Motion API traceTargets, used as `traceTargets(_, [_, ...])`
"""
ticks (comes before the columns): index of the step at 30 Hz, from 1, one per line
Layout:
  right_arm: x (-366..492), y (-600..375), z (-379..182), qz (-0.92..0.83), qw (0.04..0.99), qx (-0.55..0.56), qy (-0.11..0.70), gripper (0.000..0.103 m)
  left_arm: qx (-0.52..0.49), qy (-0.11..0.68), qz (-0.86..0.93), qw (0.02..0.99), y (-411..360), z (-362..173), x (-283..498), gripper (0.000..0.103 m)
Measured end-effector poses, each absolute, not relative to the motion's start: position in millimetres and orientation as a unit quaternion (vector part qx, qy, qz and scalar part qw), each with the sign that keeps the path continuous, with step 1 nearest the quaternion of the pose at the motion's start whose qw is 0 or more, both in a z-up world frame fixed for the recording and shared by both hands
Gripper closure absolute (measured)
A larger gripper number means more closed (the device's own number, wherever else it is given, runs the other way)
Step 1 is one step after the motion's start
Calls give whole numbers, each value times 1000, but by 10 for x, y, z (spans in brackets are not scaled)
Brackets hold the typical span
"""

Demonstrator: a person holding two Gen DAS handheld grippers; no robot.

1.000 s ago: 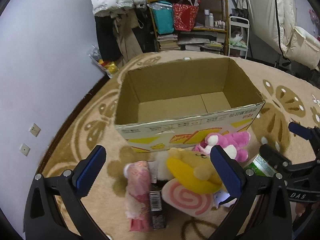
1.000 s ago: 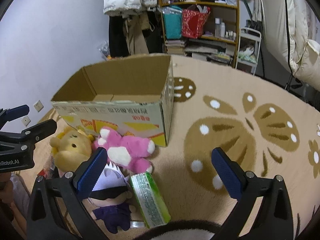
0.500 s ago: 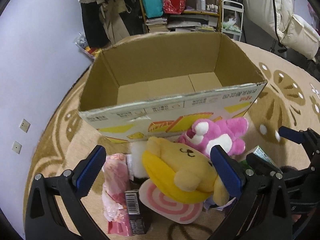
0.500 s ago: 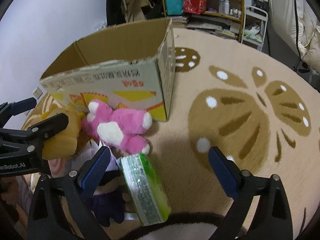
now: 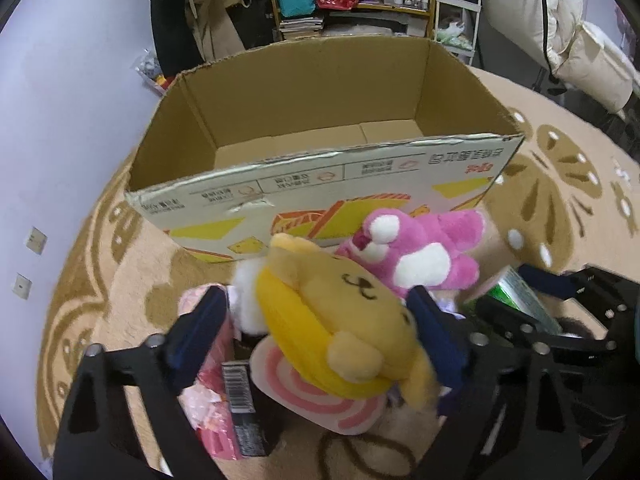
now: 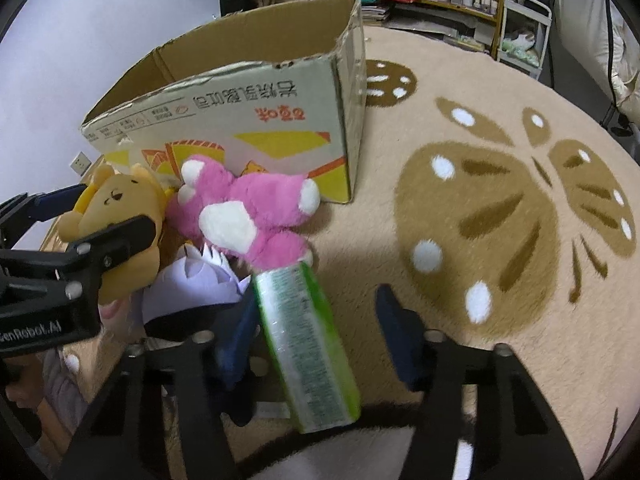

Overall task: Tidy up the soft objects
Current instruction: 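Grasp the yellow plush bear with the left tool while the right tool grasps the green box, then carry the bear and green box into the cardboard box and open both tools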

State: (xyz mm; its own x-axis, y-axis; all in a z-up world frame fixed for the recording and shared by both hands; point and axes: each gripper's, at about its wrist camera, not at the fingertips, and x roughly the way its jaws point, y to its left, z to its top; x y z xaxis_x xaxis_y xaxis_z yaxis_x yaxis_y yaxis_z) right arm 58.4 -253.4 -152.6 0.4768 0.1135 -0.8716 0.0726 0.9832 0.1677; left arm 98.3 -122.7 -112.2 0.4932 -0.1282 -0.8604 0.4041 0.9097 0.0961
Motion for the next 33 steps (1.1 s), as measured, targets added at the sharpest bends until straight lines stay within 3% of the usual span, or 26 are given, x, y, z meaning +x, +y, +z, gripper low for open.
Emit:
traceTargets(3, [611,-2510,-1556,16,852,83,517,67,132,484,-173,848,-1218,-1105,951,35])
traceTargets(9, [565,-2517,-1526,12,857,89,508,70,129,478,-181,850,-1216,-1046,867,45])
traceTargets(33, [380,-2511,-1117,-2,895,92,437,74,120,409,-149,892,-850,-657,677,47])
